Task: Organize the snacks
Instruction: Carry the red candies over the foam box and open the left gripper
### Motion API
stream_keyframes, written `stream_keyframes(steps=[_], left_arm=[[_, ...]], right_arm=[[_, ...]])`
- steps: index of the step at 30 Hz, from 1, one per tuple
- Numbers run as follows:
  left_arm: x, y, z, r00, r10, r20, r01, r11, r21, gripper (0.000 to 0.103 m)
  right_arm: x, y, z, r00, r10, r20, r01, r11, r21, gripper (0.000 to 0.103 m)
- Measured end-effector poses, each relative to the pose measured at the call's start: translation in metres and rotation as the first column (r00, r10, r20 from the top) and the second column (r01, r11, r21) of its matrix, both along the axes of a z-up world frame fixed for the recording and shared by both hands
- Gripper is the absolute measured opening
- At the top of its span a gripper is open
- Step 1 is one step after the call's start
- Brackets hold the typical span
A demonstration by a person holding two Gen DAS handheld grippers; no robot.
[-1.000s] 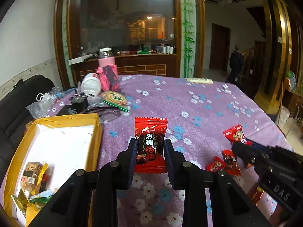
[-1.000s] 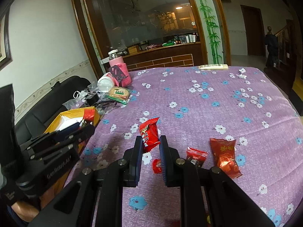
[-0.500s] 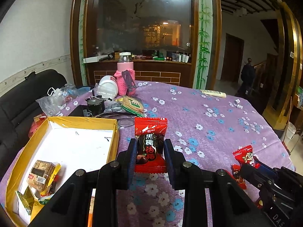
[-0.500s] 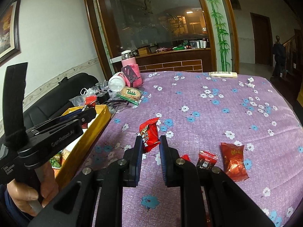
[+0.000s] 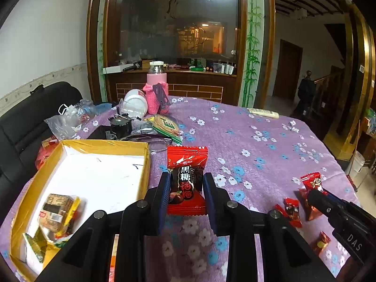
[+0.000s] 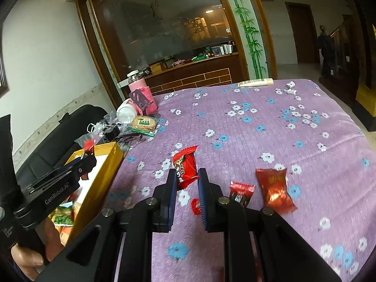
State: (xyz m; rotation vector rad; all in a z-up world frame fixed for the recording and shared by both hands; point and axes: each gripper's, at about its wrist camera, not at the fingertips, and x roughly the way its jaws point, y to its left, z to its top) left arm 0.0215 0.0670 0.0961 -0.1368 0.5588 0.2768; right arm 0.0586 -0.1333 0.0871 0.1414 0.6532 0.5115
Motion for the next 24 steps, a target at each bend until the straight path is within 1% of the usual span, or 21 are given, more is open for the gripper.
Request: stream_keyframes(steps=[3,7,10,16,18,22,24], left_arm=[[-0.015,0.006,0.004,1.0,-0.01,0.004,0.01,1.0,-0.019,0.03],[-0.042,0.024,0.006,1.0,0.006,0.017,-0.005,0.999,-0.037,0.03],[-0.063,0.042,0.008,0.999,0.035,0.029,-0.034,0.999,-0.04,0.03],[-0.097,0.082,0.007,0.993,0.104,0.048,-0.102,0.994,-0.042,0.03],[-0.104,0.098,0.0,0.991,0.127,0.032,-0.126,0.991,-0.048,0.03],[-0.11,0.124,-0.019,0.991,0.135,-0.025,-0.136,0.989,-0.055,0.03],[-0.111,0.139,-0.028,0.988,0.143,-0.052,-0.147,0.986,-0.075,0.03]], right_arm=[[-0.023,0.008,0.007,1.0,0.017,0.011,-0.017,1.0,0.013,0.017],[-0.056,0.026,0.012,0.998,0.058,0.029,-0.06,0.996,0.06,0.017],[-0.078,0.051,0.004,0.994,0.111,0.026,-0.112,0.992,0.052,0.017],[-0.102,0.089,-0.009,0.981,0.191,0.019,-0.191,0.981,0.021,0.017],[-0.108,0.095,-0.013,0.979,0.204,0.014,-0.205,0.979,0.017,0.017],[-0.113,0.102,-0.017,0.972,0.235,-0.01,-0.234,0.972,0.026,0.017],[-0.114,0.106,-0.017,0.967,0.252,-0.023,-0.251,0.967,0.037,0.017]])
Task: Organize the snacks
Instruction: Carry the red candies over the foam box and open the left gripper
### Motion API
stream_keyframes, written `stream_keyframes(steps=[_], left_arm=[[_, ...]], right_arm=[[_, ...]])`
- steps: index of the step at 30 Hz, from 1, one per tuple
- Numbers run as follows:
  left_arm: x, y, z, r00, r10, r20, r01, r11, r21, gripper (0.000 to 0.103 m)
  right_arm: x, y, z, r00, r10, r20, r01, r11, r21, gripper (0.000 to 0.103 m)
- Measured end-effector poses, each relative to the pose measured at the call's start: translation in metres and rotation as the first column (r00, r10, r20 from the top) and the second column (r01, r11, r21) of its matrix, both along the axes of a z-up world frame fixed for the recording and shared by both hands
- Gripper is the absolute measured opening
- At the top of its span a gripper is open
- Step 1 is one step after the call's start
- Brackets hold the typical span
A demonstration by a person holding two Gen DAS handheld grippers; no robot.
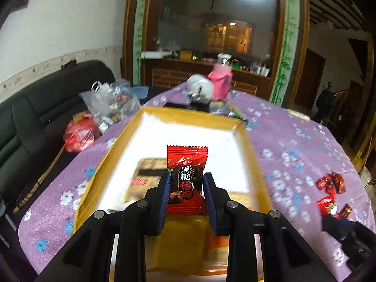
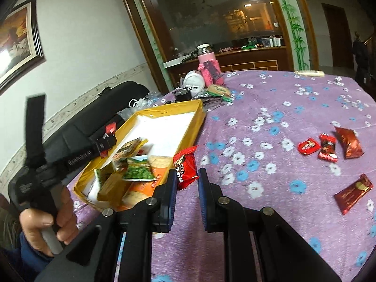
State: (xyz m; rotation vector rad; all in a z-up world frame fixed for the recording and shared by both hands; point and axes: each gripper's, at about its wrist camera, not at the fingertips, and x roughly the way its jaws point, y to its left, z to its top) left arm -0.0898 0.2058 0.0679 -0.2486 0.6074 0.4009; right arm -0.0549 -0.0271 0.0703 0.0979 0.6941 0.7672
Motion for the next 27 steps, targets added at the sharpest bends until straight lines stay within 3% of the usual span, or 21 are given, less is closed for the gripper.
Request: stream_keyframes(steps=[7,16,24,27], left_arm=[[0.003,0.032,-0.021,0.999,-0.008,-0.05,0.004,0.996,-0.089,0.03],[0.007,0.04,-0.04,0.996,-0.036,-0.077,0.026,0.992,-0.126,0.03],[0.009,0.038,-0.041,0.995,-0.036,-0.095,0.025,0.993,-0.117,0.03],[0.011,0.037,-0.042,0.994,-0.033,-0.107,0.022,0.994,-0.108,0.03]], right_arm=[[-0.016,0.035,-0.001,0.996,0.094,-0.006,-0.094,0.995,-0.024,0.017],[-0.026,0.084,-0.021,0.978,0.207,-0.026,-0.209,0.974,-0.094,0.017],[-0.004,0.085,-0.037,0.954,0.245,-0.171,-0.249,0.968,-0.007,0.017],[-0.006,0.086,-0.037,0.954,0.249,-0.17,-0.254,0.967,-0.008,0.017]])
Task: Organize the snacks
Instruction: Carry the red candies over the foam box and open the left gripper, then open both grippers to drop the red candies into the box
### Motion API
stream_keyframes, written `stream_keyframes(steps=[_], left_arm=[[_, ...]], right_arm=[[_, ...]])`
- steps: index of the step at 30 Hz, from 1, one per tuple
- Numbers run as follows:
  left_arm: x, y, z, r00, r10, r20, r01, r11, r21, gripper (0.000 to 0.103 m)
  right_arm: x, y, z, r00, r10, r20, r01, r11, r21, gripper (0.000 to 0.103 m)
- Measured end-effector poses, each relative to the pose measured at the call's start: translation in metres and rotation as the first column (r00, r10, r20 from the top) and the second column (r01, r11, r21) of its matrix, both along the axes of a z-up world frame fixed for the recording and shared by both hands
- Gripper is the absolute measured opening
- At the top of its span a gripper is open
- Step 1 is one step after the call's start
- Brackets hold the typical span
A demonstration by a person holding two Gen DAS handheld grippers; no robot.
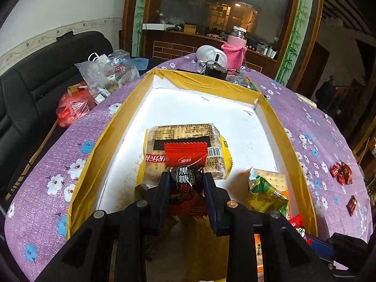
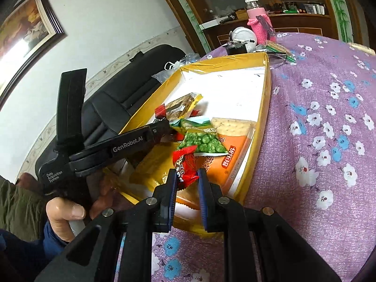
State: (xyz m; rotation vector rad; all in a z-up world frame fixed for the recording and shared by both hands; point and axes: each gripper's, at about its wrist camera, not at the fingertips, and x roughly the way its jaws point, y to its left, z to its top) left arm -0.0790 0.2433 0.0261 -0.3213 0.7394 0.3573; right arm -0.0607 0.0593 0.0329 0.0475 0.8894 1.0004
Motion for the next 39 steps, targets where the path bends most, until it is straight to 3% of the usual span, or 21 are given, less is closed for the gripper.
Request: stream_keyframes(steps=[32,36,39], left_arm=[[-0.002,0.001,0.0,1.0,0.007,0.001,-0.007,1.0,-0.002,0.031],[-0.004,0.0,0.002,1.0,0.015,0.008,-0.015,1.0,0.008,0.044],[-0.006,-0.001,0.004,1.0,0.022,0.015,-0.022,1.0,0.019,0.044]], right_arm=[[-0.006,0.002,0.001,0.999,0.027,0.029,-0.026,0.999,-0.03,0.021],[-0.005,-0.002,0.002,1.0,0.012,0.025,-0.012,1.0,-0.016,0.024],[-0.003,-0.006,0.002,1.0,-0.002,0.023,0.002,1.0,0.001,0.03]])
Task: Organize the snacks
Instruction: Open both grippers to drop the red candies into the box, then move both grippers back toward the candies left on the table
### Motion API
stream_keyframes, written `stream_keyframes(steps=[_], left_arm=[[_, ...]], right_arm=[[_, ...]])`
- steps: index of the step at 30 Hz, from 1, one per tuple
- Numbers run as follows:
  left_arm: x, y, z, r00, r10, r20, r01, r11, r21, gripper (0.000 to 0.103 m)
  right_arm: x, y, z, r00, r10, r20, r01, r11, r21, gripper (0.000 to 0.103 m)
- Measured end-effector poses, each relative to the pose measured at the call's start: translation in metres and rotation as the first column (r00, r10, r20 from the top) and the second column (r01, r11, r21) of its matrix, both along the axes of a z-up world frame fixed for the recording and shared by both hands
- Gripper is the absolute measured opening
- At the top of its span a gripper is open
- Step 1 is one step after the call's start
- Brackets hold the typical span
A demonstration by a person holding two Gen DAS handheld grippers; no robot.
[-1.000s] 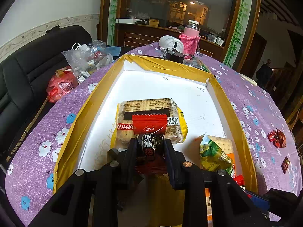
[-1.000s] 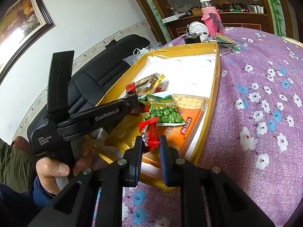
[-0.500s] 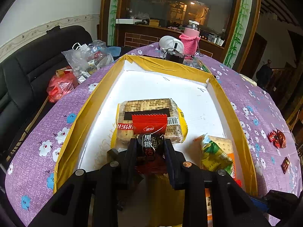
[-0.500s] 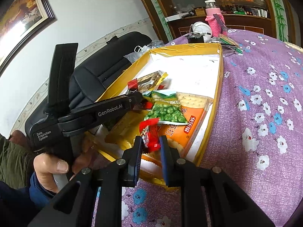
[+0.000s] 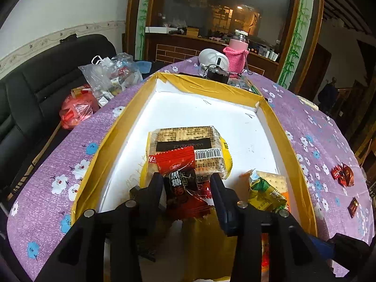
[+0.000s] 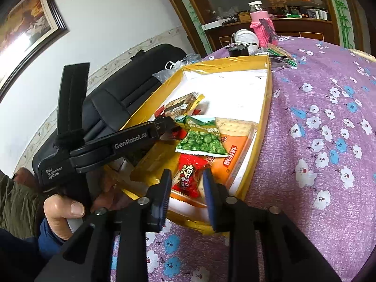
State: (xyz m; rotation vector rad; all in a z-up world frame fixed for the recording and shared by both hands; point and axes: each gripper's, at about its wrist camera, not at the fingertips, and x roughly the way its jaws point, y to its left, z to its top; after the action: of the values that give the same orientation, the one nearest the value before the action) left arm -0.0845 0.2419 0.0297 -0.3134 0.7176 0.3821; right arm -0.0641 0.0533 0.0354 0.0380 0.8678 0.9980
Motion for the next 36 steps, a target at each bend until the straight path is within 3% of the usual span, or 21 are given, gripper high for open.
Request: stream_keyframes(steps=[7,12,16,21,27,31,33,35,36], left_arm=[[-0.006,-0.013,0.014,1.0,-0.027,0.014,0.027,0.999,0.041,0.044],[-0.019,-0.027,0.041,0.997,-0.061,0.043,0.056,0.993,0.106,0.044],[-0.031,-0.046,0.069,0.991,-0.12,0.06,0.11,0.984,0.143,0.044],[-0.046,-0.077,0.127,0.971,-0.221,0.088,0.201,0.961,0.189,0.044],[-0.067,-0.116,0.242,0.92,-0.363,0.148,0.301,0.896,0.327,0.044],[-0.083,-0.144,0.328,0.877,-0.429,0.217,0.326,0.863,0.386,0.044],[-0.094,-0.158,0.367,0.849,-0.458,0.264,0.329,0.849,0.415,0.044],[-0.107,-0.174,0.404,0.813,-0.492,0.311,0.339,0.835,0.434,0.047],[-0.112,-0.181,0.417,0.793,-0.512,0.33,0.353,0.828,0.436,0.053]], right_arm=[[0.002,-0.013,0.003,0.999,-0.036,-0.004,0.037,0.999,0.034,0.031],[0.002,-0.037,0.018,0.998,-0.055,-0.044,0.059,0.991,0.118,0.031],[-0.001,-0.077,0.053,0.994,-0.108,-0.018,0.11,0.971,0.213,0.03],[-0.012,-0.154,0.112,0.972,-0.232,0.036,0.208,0.922,0.326,0.03],[-0.038,-0.279,0.201,0.877,-0.461,0.139,0.378,0.837,0.395,0.031],[-0.06,-0.357,0.265,0.771,-0.608,0.192,0.493,0.76,0.424,0.031],[-0.077,-0.39,0.298,0.695,-0.678,0.24,0.543,0.713,0.443,0.031],[-0.091,-0.412,0.322,0.644,-0.71,0.287,0.57,0.694,0.439,0.033],[-0.097,-0.421,0.331,0.628,-0.716,0.306,0.578,0.692,0.432,0.036]])
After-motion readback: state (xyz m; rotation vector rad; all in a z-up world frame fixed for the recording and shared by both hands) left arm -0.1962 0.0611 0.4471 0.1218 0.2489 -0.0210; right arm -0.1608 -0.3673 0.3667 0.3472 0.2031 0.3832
